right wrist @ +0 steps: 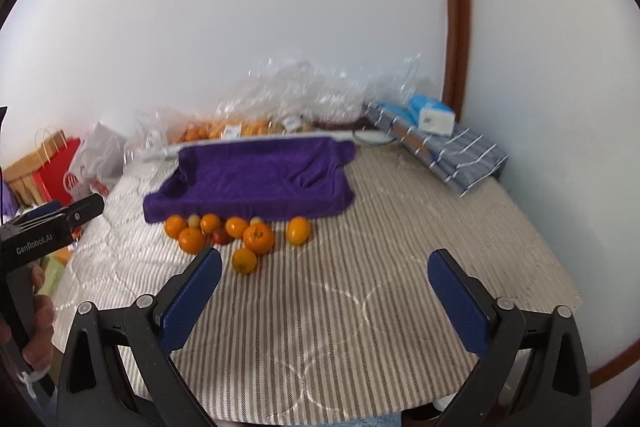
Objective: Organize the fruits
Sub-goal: 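Grasp a large orange with the right tool while the left tool grasps another orange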
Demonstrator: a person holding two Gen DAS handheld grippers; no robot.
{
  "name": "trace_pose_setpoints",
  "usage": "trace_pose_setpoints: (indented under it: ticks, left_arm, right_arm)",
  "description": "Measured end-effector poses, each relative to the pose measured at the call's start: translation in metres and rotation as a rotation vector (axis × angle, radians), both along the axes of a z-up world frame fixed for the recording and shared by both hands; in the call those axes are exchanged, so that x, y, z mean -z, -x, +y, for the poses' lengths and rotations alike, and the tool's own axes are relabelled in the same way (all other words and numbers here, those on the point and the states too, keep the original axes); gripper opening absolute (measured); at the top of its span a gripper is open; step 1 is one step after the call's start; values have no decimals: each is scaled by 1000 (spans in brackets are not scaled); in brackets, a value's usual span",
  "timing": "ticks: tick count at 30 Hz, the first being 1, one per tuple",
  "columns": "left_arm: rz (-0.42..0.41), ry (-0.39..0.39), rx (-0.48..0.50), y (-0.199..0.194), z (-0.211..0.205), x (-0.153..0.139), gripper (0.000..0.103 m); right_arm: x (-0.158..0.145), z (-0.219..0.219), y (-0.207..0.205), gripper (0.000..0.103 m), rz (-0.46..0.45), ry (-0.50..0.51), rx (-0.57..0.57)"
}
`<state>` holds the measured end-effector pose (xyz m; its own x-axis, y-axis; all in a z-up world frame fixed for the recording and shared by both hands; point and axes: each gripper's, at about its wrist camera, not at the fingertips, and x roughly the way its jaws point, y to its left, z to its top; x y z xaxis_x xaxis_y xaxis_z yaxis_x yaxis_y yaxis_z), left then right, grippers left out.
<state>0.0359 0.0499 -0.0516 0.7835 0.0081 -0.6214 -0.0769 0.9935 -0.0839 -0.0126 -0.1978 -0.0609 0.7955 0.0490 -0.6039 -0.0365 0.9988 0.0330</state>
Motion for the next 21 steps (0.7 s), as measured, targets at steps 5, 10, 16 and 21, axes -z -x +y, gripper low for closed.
trace_pose_setpoints:
  ticks: [5, 10, 16, 21]
  left_arm:
    - [74, -25, -23, -23, 15, 36, 103]
    - [155, -45, -41, -46, 31, 71, 103]
    - [198, -24, -57, -65, 47, 104, 102]
    - [210, -10, -45, -71, 52, 122, 102]
  right_arm:
    - [31, 6, -27, 95, 43, 25, -14]
    - [63, 2, -60, 83, 92, -26, -10]
    - [91, 5, -104, 73, 134, -76, -35]
    - [105, 13, -141, 64, 166, -109, -58]
